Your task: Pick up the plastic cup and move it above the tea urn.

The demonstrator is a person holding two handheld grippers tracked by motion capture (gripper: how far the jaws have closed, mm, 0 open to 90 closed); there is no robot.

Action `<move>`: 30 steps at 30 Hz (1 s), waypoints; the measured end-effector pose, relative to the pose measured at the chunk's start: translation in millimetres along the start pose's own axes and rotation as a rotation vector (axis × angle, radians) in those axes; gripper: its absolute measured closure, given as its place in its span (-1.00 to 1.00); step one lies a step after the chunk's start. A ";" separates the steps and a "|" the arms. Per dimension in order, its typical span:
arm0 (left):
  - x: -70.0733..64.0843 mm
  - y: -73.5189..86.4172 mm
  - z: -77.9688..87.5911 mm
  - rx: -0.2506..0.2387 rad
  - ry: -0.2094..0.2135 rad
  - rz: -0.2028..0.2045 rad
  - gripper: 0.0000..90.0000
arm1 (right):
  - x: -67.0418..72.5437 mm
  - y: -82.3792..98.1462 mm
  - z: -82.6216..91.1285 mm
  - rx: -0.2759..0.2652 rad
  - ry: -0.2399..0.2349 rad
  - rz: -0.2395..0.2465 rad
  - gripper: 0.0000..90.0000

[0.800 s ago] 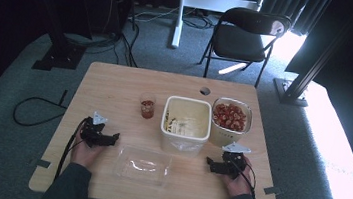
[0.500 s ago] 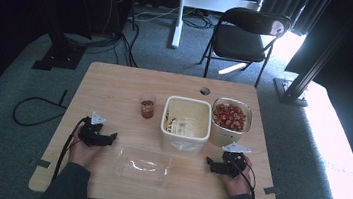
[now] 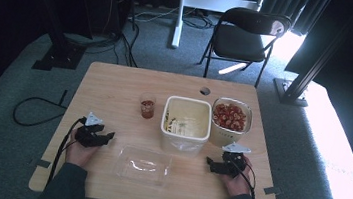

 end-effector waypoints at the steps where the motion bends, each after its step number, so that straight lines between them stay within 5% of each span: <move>1: -0.8 -0.8 2.5 -0.010 0.008 0.006 -0.06 | 0.0 0.0 0.0 0.000 0.000 0.000 -0.75; 8: -8.7 -5.3 25.6 -0.062 0.097 0.026 -0.13 | 0.0 0.0 0.0 0.000 0.000 -0.001 -0.75; 19: -31.6 -12.2 56.6 -0.093 0.134 -0.014 -0.18 | 0.1 0.0 0.0 -0.001 0.001 -0.001 -0.75; 30: -73.2 -20.0 53.3 -0.070 0.235 -0.078 -0.18 | 0.3 0.2 0.2 0.000 0.006 -0.006 -0.75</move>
Point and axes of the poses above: each handheld gripper's, and its own axes: z roughly backward along the jaws, y roughly out of its underside, x roughly to its left, the point moved 3 cm from there along -z, roughly forward along the jaws, and after that the axes turned 3 degrees about y, right-handed, at the moved point
